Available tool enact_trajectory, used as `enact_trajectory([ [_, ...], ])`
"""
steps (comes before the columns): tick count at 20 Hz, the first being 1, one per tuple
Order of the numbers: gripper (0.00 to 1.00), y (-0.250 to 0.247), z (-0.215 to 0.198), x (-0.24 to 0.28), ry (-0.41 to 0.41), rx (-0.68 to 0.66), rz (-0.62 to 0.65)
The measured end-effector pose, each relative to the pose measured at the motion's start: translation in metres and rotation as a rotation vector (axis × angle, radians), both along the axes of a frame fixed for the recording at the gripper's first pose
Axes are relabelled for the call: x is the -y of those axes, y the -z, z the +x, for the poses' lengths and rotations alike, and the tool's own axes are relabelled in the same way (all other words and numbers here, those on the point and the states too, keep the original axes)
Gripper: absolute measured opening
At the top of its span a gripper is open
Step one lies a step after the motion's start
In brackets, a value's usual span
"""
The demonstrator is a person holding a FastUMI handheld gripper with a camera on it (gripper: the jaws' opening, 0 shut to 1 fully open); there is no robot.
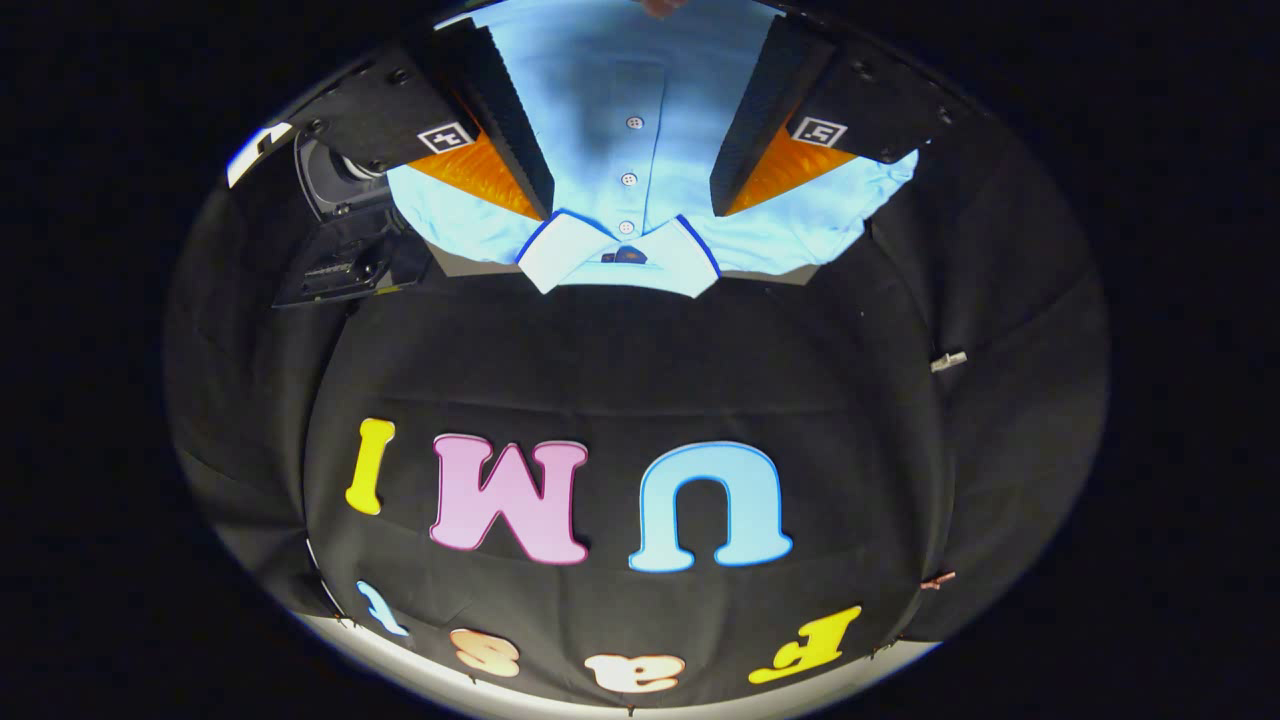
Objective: Put the clothes into the washing machine and then close the washing machine lid.
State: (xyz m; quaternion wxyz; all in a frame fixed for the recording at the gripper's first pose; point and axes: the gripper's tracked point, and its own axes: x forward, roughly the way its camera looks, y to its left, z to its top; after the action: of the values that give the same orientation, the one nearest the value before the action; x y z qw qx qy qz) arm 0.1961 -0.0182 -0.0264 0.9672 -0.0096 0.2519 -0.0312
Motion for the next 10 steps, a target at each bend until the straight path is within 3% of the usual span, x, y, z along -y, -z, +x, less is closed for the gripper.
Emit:
enact_trajectory([
  [10, 0.99, 0.049, 0.007, 0.007, 0.023, -0.283, 0.050],
])
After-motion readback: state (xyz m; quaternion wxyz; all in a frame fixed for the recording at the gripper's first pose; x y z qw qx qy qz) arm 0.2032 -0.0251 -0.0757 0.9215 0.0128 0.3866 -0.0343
